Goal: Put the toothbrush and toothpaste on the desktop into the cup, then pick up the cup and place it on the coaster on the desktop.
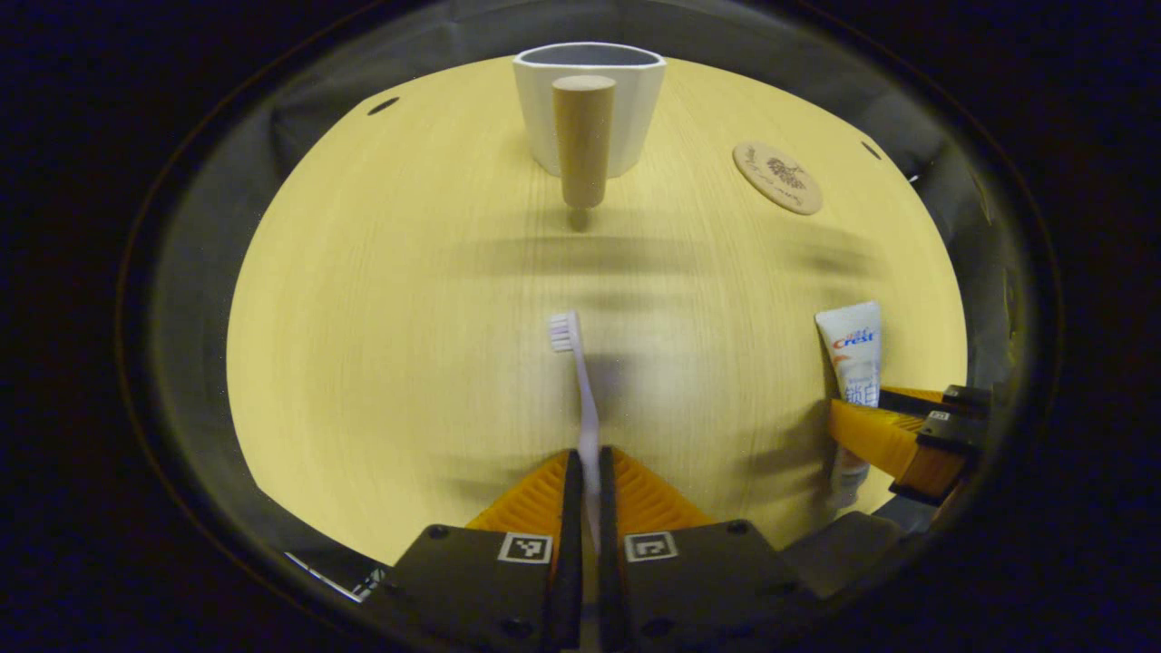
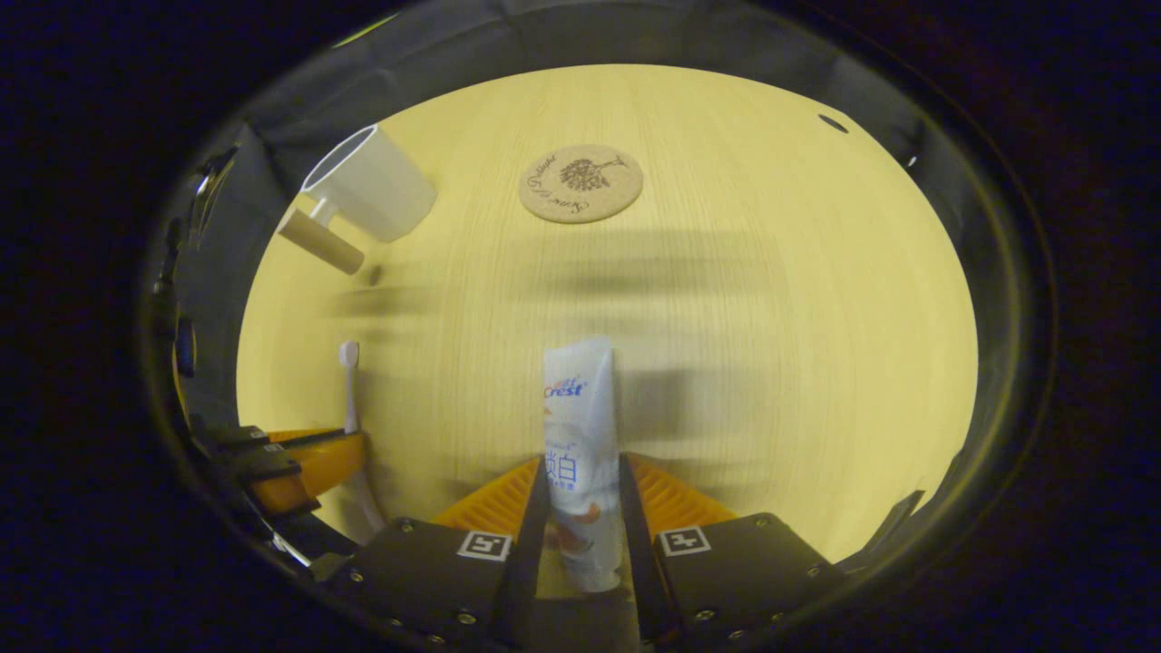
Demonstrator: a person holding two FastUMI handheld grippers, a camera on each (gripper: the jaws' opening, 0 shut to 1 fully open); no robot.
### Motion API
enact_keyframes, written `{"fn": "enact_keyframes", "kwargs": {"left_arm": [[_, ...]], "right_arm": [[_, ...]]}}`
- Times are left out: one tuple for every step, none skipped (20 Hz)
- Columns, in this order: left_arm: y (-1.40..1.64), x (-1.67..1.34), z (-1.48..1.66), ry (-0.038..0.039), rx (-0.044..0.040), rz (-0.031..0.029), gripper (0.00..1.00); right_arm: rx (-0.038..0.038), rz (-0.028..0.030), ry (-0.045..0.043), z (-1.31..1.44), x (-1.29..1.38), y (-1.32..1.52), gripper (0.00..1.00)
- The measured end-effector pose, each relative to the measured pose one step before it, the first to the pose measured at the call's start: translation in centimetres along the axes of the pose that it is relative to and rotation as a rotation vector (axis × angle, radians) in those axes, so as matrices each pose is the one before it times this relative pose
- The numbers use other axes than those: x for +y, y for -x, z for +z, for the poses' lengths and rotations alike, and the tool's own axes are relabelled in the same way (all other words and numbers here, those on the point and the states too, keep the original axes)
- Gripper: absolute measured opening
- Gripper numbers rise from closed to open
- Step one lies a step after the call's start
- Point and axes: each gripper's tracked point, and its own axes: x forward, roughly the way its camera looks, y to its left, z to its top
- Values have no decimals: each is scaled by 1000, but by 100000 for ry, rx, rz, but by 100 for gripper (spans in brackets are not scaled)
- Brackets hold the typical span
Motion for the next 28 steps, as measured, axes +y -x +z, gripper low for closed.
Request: {"fn": "enact_keyframes", "kwargs": {"left_arm": [[-385, 30, 17, -942, -1694, -153, 16], [180, 21, -139, -614, -67, -407, 14], [-6, -20, 98, -441, -1305, -602, 14], [-30, -18, -89, -280, -490, -731, 14], [6, -13, 42, -389, -1116, -867, 14], [53, 15, -1, 170, -537, -863, 14], [-118, -48, 19, 1033, -971, -1347, 14], [151, -116, 2, 1040, -405, -1264, 14], [119, 97, -36, 830, -1110, -408, 14], [286, 8, 169, 881, -1688, -383, 14], [409, -86, 148, 882, -1965, -628, 14], [329, -66, 188, 559, -1863, -489, 14], [286, 9, 121, 357, -2020, -416, 14], [354, -8, 220, 460, -1900, -214, 14], [402, -113, 186, 440, -1949, -389, 14], [508, 61, 166, 408, -1803, -59, 14], [588, 76, 243, 450, -2282, -167, 14], [564, 41, 350, 739, -2483, -120, 14], [507, 115, 227, 669, -2332, -280, 14], [532, 109, 400, 568, -2637, -217, 14], [512, -38, 475, 583, -2624, -41, 14], [505, -80, 607, 547, -2649, -174, 14], [398, 3, 491, 614, -2957, -398, 14], [223, 17, 626, 352, -2715, -227, 14], [329, 37, 644, 292, -2640, -333, 14], [376, -102, 875, 460, -3025, -587, 14], [546, -164, 903, 305, -2737, -585, 14], [381, -110, 955, 225, -2962, -424, 14]], "right_arm": [[-866, -140, 967, 70, 151, 279, 37], [-331, 434, 1871, -74, 69, -52, 36], [-1794, -204, -680, -32, -124, -11, 37], [-282, 786, 844, 251, 79, -44, 31], [-629, 744, 157, -159, -26, 108, 31], [-483, 390, -41, 40, -19, 71, 31], [-1133, 358, -209, 159, -35, 120, 31], [-846, 936, 339, 95, 56, 246, 31], [-1645, 168, -333, 187, -26, 276, 35], [-1699, 1456, 51, 236, 159, 308, 31], [-1820, 2034, -381, 210, 343, 408, 31], [-1816, 2081, -555, 323, 271, 377, 31], [-1491, 1792, -668, 182, 321, 318, 31], [-1423, 1939, -408, 265, 328, 319, 31], [-1366, 1525, -443, 194, 299, 226, 31], [-1585, 1388, -178, 274, 268, 311, 31], [-1622, 1307, 122, 277, 313, 293, 31], [-1944, 1017, 200, 396, 218, 313, 31], [-1880, 882, 371, 328, 231, 277, 27], [-2124, 500, 455, 438, 151, 331, 31], [-2573, 828, 777, 563, 265, 355, 31], [-2545, 345, 745, 608, 178, 333, 31], [-2531, 171, 971, 647, 191, 379, 31], [-2668, 191, 1186, 778, 200, 405, 31], [-2622, 285, 1243, 661, 294, 339, 31], [-2582, 337, 1117, 773, 247, 443, 31], [-2607, 365, 981, 747, 332, 308, 31], [-2162, 695, 919, 710, 276, 364, 31]]}}
